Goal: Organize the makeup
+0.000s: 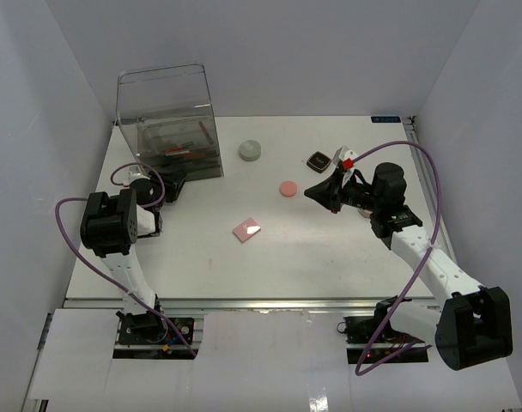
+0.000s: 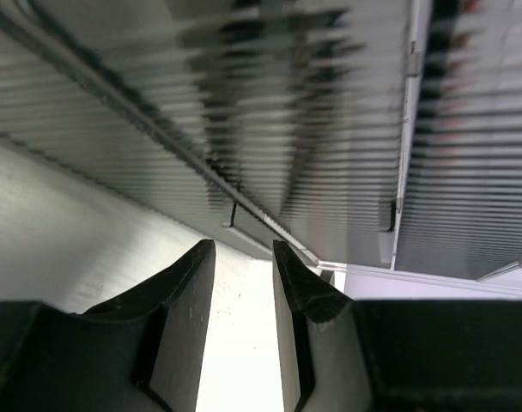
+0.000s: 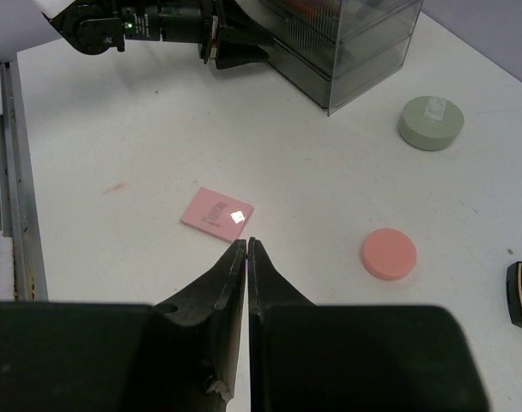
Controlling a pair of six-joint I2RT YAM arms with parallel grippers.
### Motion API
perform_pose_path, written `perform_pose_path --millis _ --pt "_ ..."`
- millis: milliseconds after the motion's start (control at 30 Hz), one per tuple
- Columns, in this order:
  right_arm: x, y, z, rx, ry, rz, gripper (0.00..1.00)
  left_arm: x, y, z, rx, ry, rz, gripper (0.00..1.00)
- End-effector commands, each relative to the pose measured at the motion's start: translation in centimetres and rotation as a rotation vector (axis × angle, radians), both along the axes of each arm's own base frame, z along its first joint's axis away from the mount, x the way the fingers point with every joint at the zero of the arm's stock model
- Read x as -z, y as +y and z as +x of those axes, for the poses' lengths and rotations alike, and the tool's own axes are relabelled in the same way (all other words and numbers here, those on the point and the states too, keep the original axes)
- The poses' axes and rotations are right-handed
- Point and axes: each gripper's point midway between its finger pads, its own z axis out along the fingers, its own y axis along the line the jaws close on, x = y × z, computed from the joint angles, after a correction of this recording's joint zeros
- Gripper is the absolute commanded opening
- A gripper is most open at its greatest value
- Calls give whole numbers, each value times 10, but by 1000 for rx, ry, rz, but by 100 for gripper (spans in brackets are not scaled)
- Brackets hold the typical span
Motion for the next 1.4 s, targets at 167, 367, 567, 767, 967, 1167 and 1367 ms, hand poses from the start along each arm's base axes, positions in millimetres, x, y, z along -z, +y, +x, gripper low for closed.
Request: perform_pose_path --millis 167,367,567,767,967,1167,1367 --pt "-4 -1 2 -8 -35 9 9 -17 3 6 5 -85 -1 44" --pt "-2 -1 3 -8 -30 8 9 -16 6 14 -7 -80 -17 44" --pt "-2 -1 3 -6 -32 8 9 -4 10 19 -25 -37 -24 36" --pt "-2 -2 4 -5 -32 8 9 4 9 18 -22 -23 -41 20" --pt "-3 -3 4 -4 -37 7 9 6 4 4 5 -22 -35 9" --pt "-5 -4 4 0 -43 7 9 7 -6 -36 46 -12 -19 4" --pt "-5 -5 3 2 -47 6 9 7 -11 -76 46 -1 -18 4"
